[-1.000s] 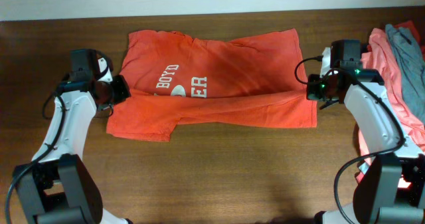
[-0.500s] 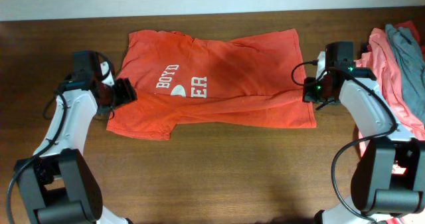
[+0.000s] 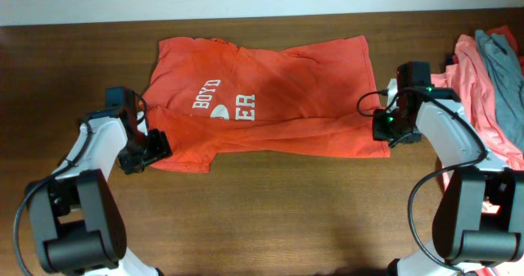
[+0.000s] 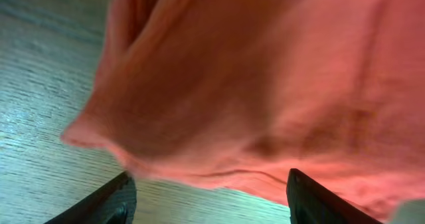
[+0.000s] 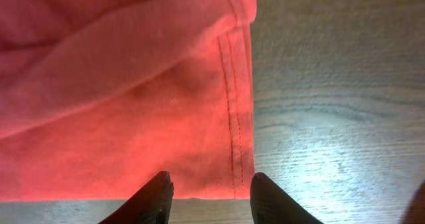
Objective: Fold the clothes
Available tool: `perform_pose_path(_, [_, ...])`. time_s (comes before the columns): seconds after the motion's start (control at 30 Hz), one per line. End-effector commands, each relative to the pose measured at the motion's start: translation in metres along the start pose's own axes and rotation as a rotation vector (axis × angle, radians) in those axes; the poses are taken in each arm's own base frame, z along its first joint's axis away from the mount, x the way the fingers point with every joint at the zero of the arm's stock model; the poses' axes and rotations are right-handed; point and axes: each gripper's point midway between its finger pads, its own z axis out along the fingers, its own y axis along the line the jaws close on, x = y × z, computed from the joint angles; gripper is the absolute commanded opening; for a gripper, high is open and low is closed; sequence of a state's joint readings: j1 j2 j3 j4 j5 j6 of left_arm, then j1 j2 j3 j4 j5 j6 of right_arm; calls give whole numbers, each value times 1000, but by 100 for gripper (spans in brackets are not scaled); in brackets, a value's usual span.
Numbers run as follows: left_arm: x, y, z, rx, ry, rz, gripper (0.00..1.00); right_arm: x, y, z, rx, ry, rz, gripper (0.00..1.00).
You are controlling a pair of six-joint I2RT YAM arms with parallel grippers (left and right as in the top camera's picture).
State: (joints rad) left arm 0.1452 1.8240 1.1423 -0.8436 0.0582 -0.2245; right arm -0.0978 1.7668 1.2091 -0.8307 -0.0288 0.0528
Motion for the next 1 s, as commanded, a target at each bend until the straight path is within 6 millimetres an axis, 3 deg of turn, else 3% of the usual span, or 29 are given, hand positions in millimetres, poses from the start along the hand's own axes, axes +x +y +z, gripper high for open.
perform_pose_path(0.0, [7,11,17,-56,37,19,73,6,0,6,-11,24,11,43])
perform_pose_path(0.07, [13,12,27,-60,72,17,71,6,-1,6,-11,23,11,43])
perform_pose_path(0.17, [19,7,35,-32,109,15,22,6,-1,6,-11,22,11,43])
perform_pose_path(0.2, [19,5,35,-16,112,14,0,6,-1,6,-11,22,11,43])
perform_pose_path(0.33, [20,-3,32,33,123,68,0,5,0,6,-11,20,11,43])
perform_pose_path(0.43, [20,-25,7,154,141,161,0,5,0,6,-11,18,10,43])
perform_pose_path(0.53, [10,-42,-26,241,96,225,0,5,0,6,-11,18,10,43])
perform_pose_path(0.63, [-19,-65,-65,339,-53,262,0,5,0,6,-11,18,10,43])
perform_pose_path(0.7, [-60,-85,-95,414,-237,280,0,5,0,6,-11,18,10,43])
perform_pose_path(0.8, [-96,-94,-108,440,-389,262,11,5,0,6,-11,19,10,43])
perform_pose_path(0.83, [-117,-99,-115,455,-477,266,31,5,0,6,-11,19,10,43])
perform_pose_path(0.87, [-127,-102,-116,466,-513,256,42,5,0,6,-11,19,10,43])
perform_pose_path(0.9, [-135,-103,-115,477,-531,234,67,5,0,6,-11,21,11,43])
perform_pose_path(0.97, [-133,-105,-105,493,-495,209,72,6,0,6,-11,23,11,43])
